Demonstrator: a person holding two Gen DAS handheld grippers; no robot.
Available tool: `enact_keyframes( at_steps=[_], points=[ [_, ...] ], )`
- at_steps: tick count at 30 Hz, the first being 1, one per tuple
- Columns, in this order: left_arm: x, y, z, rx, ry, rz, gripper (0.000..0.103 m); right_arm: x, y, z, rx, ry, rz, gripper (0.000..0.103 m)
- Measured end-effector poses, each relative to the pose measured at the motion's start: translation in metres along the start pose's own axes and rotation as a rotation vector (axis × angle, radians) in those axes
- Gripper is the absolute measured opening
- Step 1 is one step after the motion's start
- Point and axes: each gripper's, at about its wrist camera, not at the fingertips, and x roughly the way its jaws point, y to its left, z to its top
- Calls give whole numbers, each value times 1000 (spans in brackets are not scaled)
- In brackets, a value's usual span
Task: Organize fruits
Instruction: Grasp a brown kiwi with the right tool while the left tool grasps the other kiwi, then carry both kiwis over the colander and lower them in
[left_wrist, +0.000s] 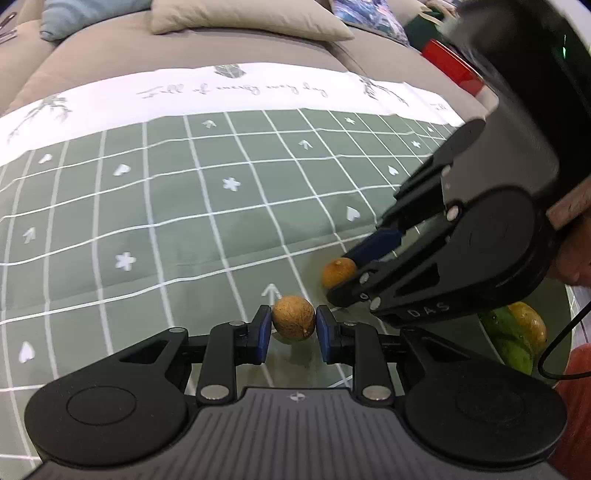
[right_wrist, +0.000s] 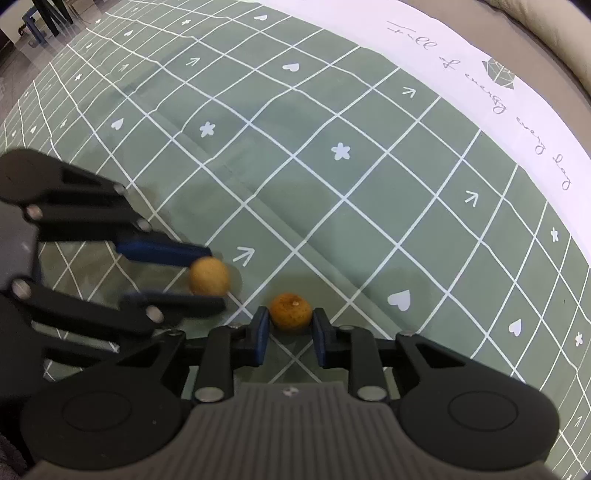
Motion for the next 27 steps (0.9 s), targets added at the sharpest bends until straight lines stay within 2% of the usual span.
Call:
enact_keyframes(
  at_steps=[6, 13, 27],
  points=[
    [-21, 4, -2, -4, -20, 31, 28, -6, 6, -2, 16, -26, -10, 20],
    [-41, 5, -7, -29, -32, 72, 28, -34, 21, -10, 59, -96, 0, 20],
    [-99, -14, -27, -19, -73, 141, 28, -75, 85, -65, 184, -253, 6, 20]
  ],
)
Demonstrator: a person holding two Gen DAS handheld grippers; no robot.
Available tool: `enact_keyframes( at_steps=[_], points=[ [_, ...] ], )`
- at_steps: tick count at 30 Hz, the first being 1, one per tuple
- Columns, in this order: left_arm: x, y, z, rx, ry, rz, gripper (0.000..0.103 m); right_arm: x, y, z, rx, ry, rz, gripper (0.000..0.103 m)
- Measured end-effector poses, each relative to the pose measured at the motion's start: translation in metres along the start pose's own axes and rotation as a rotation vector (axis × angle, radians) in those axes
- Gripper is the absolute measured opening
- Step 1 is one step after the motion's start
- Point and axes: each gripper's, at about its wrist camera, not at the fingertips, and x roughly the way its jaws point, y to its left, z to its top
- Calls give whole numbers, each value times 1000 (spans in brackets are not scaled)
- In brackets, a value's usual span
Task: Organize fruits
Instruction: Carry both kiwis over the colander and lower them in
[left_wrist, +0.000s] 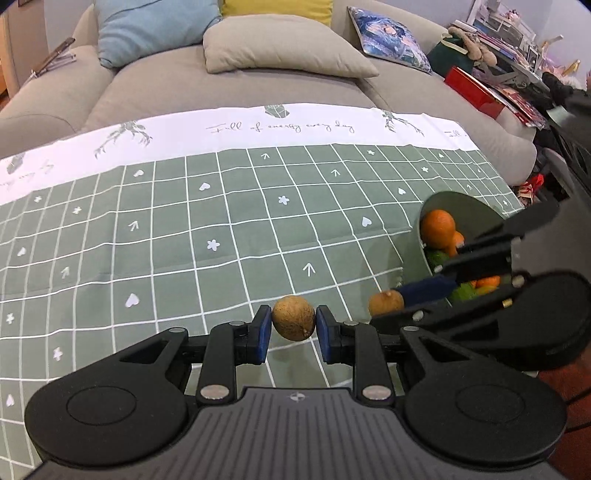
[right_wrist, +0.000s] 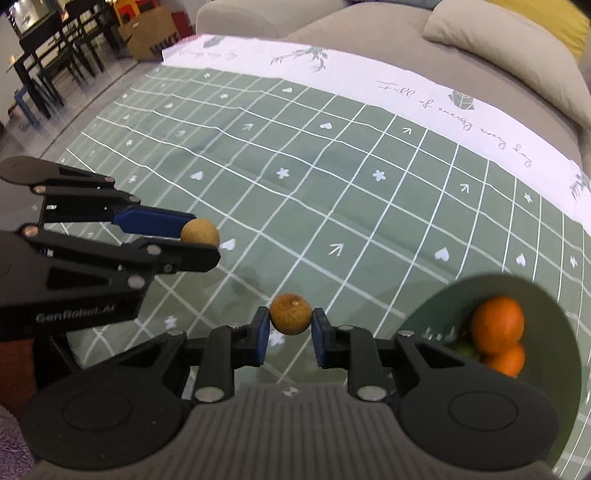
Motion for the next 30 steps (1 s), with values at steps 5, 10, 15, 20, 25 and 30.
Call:
enact_keyframes(
  at_steps=[5, 10, 15, 20, 25, 30],
  points=[
    [-14, -16, -7, 23, 13, 7, 28, -17, 13, -28, 71, -45, 39, 20],
    [-20, -34, -16, 49, 23, -15, 28, -33, 18, -60, 139, -88, 36, 20],
    [-19, -55, -22, 80, 39, -27, 28, -42, 15, -96, 202, -115, 18, 20],
    [-23, -81, -21, 120, 31, -80, 28, -54, 3, -129, 285, -148, -8, 20],
    [-21, -108, -15, 165, 34, -128, 28, -73, -19, -147, 362, -200, -56, 20],
    [-15, -123, -4, 177, 44, -158, 28, -93, -39, -157, 426, -266, -81, 20]
  ],
)
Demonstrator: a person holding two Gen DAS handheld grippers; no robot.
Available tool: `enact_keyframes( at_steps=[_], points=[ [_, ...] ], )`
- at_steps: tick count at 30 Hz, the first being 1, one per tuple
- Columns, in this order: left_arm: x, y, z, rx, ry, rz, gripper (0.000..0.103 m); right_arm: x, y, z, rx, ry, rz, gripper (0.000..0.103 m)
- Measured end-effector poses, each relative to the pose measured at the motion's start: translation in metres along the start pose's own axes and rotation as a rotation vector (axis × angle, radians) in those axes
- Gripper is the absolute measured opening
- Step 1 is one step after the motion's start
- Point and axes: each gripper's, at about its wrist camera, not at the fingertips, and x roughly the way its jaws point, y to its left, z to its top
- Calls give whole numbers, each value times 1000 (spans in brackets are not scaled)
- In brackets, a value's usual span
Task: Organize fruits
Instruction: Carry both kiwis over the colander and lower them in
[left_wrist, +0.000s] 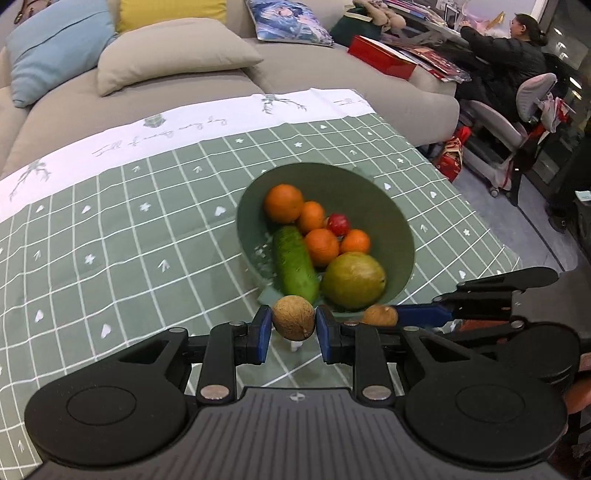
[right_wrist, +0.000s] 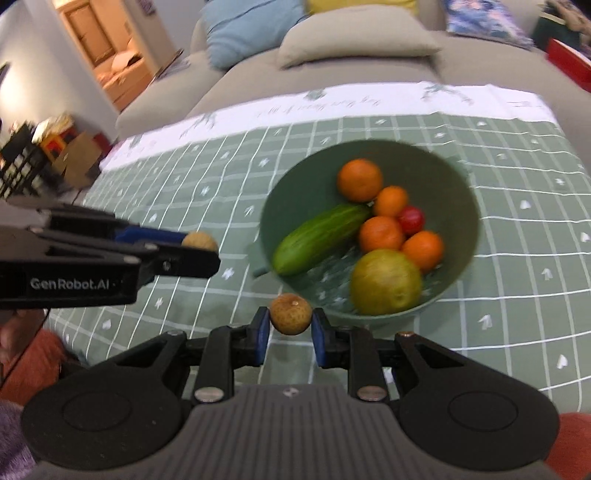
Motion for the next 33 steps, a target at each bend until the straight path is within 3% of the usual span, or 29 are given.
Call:
enact_keyframes(
  at_steps=[8, 15, 21, 33],
  points=[
    [24, 9, 33, -18, 39, 17, 28, 2, -16, 23, 6, -42, -15, 20],
    [49, 16, 57, -6, 106, 49, 28, 36, -22, 38, -25, 30, 1, 20],
    [55, 18, 59, -5, 128, 28, 28, 59, -25, 38, -35, 95, 5, 20],
    [53, 19, 54, -21, 133, -11, 28, 67, -28, 33, -21, 128, 13, 23]
  ],
)
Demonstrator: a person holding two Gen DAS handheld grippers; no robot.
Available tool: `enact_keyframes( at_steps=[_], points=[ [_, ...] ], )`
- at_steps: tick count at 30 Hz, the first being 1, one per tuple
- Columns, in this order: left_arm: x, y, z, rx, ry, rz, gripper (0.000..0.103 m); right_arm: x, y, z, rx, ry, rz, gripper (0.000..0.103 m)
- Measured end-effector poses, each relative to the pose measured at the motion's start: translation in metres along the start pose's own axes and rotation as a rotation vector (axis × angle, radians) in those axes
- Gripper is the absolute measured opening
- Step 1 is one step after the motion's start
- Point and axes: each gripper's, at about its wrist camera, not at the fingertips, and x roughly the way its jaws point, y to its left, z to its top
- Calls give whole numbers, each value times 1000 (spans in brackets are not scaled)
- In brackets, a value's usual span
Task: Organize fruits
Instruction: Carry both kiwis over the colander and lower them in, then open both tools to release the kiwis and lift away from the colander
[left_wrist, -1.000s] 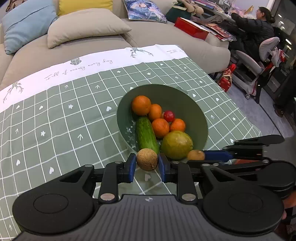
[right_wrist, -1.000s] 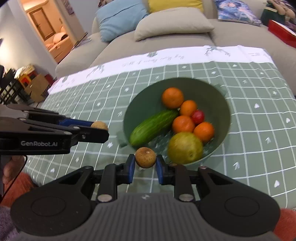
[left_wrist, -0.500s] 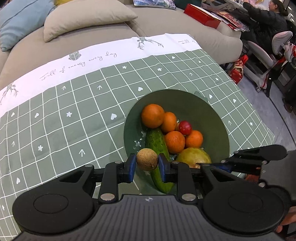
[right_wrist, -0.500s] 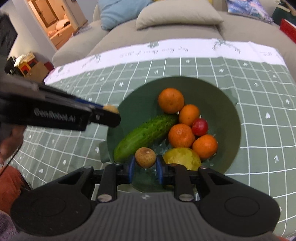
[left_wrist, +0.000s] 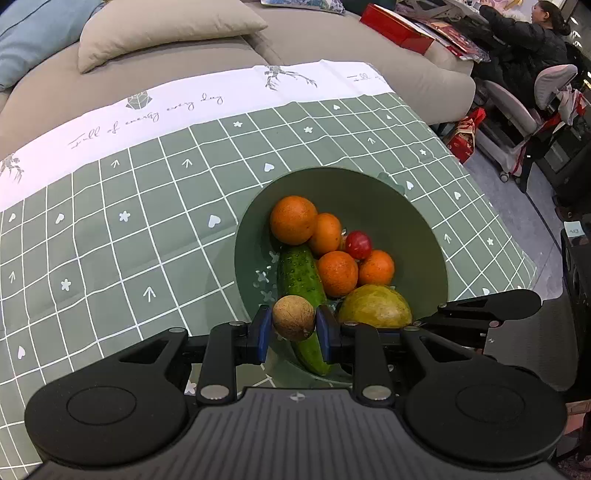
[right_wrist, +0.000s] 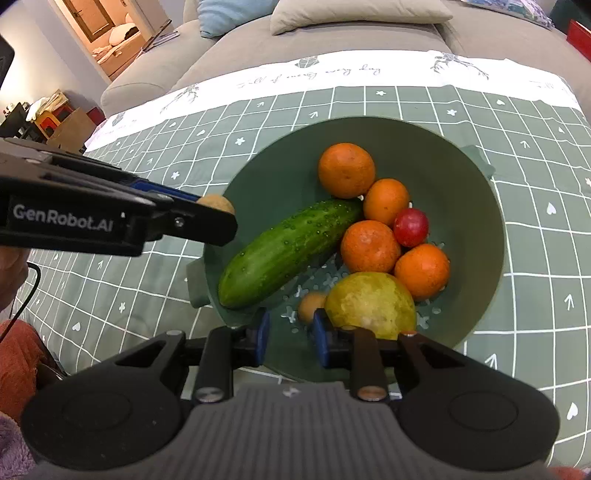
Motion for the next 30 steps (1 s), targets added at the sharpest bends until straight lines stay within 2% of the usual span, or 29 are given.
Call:
enact_keyframes(
  at_steps=[4, 6, 10, 15, 23, 29, 30],
  points=[
    [-4, -6, 3, 11, -6, -36, 28, -14, -1, 0, 0, -36, -8, 26],
    [-3, -12, 4, 39, -6, -39, 28, -23, -2, 0, -9, -54, -28, 33],
    [2, -34, 0, 162, 7, -32, 28, -36, -4, -4, -56, -69, -111, 33],
    [16, -57, -5, 295, 76, -41, 29, -41, -23, -11, -15, -73, -124, 33],
    [25, -58, -6, 321, 118, -23, 29, -43, -23, -14, -15, -91, -114, 31],
    [22, -53, -7, 307, 109, -34, 38, -45, -23, -15, 1, -94, -106, 31],
    [21, -52, -7, 301, 106, -40, 42, -45, -23, -15, 4, -94, -105, 31]
  ],
)
